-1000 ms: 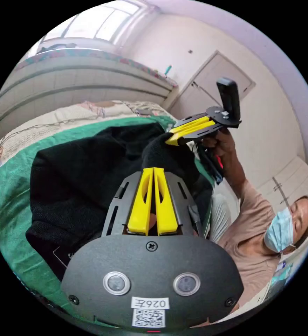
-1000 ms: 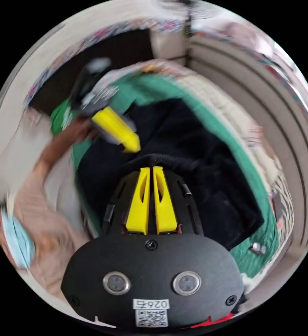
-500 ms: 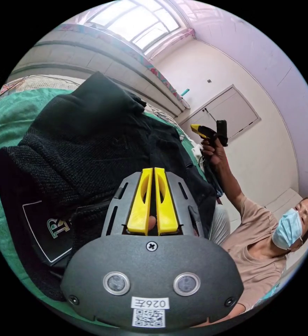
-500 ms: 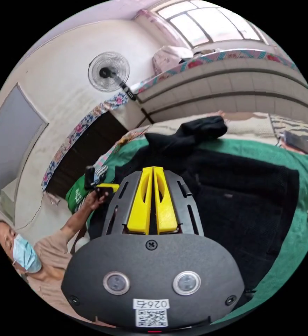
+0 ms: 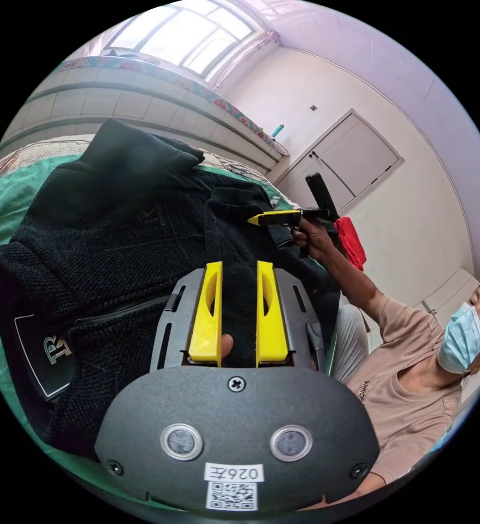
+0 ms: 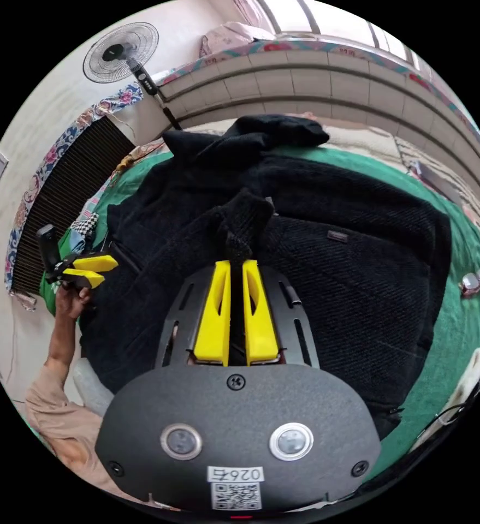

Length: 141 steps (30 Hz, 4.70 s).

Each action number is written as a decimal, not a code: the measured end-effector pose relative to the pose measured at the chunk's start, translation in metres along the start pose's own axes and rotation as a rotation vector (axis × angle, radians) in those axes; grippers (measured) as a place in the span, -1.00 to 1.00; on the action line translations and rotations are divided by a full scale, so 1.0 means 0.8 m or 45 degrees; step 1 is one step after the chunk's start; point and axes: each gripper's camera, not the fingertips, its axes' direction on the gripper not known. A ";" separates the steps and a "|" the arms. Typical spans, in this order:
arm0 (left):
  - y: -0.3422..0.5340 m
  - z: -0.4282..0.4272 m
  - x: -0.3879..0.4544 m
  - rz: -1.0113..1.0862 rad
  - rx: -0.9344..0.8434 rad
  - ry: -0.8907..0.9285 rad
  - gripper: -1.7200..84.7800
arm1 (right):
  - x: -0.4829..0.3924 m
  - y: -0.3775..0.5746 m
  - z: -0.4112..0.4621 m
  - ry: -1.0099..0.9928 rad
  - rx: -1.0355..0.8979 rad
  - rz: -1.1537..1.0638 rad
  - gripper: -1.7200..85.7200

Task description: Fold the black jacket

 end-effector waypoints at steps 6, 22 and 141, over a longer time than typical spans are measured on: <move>0.034 -0.024 0.000 -0.066 0.071 0.074 -0.75 | -0.040 0.065 -0.072 -0.579 0.117 -0.291 -0.99; 0.059 0.028 0.113 0.003 -0.175 0.065 -0.81 | -0.124 0.323 -0.085 0.397 -0.407 -0.393 -0.99; -0.093 -0.226 -0.029 -0.105 0.306 -0.375 -0.98 | 0.052 0.079 -0.116 0.406 0.202 -0.299 -0.87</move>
